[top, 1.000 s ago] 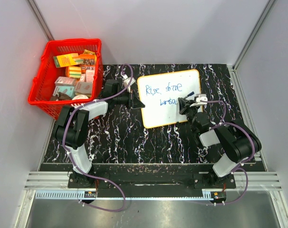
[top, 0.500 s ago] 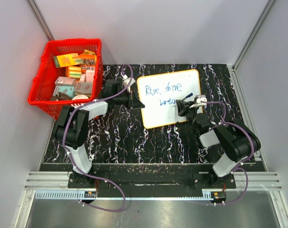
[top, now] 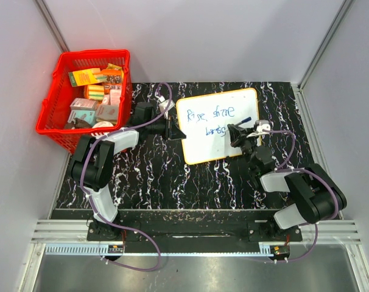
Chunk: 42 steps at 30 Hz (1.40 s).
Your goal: Write a sentence on the whiteboard
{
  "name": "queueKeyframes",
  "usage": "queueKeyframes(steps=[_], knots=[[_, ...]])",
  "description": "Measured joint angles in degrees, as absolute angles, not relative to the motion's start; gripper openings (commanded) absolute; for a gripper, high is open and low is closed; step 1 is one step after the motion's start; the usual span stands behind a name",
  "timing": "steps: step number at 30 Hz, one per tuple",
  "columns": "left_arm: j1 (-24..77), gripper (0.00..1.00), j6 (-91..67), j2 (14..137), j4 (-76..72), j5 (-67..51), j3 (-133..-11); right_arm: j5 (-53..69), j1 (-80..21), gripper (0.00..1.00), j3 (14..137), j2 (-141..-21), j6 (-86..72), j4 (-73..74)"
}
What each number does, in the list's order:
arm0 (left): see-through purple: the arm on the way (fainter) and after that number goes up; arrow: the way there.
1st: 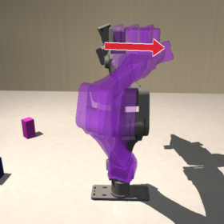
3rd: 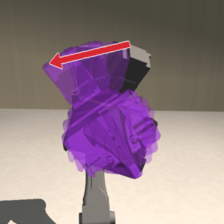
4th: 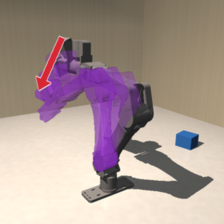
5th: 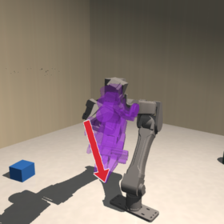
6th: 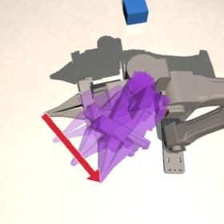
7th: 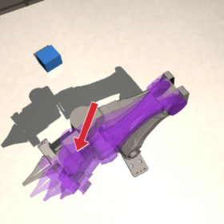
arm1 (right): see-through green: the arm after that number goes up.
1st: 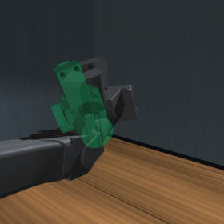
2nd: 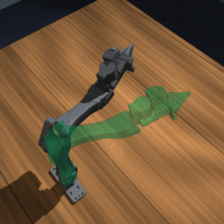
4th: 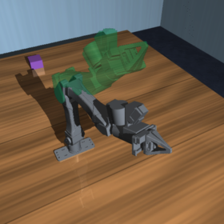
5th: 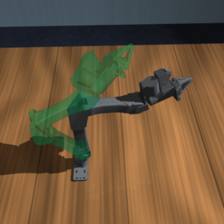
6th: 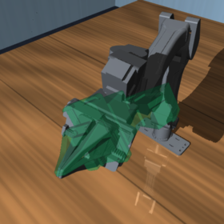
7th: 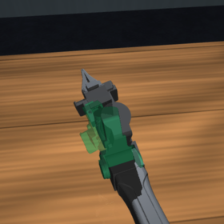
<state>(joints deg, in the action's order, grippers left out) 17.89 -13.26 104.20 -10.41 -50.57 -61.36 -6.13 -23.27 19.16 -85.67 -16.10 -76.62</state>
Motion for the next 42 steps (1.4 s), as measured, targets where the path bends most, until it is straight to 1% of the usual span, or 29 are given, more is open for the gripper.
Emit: queueKeyframes(steps=[8, 16, 42], knots=[[17.9, 0.00, -12.9, 104.2, -10.4, -50.5, -61.4, -6.5, -23.0, 0.00, 22.5, -84.0, -13.3, -76.2], [18.0, 0.00, -12.9, 104.2, -10.3, -50.5, -61.4, -7.0, -20.3, 0.00, 25.6, -84.4, -11.1, -76.1], [18.2, 0.00, -12.5, 104.2, -9.6, -50.5, -61.4, -9.4, -20.1, 0.00, 27.0, -93.0, -9.7, -76.1]])
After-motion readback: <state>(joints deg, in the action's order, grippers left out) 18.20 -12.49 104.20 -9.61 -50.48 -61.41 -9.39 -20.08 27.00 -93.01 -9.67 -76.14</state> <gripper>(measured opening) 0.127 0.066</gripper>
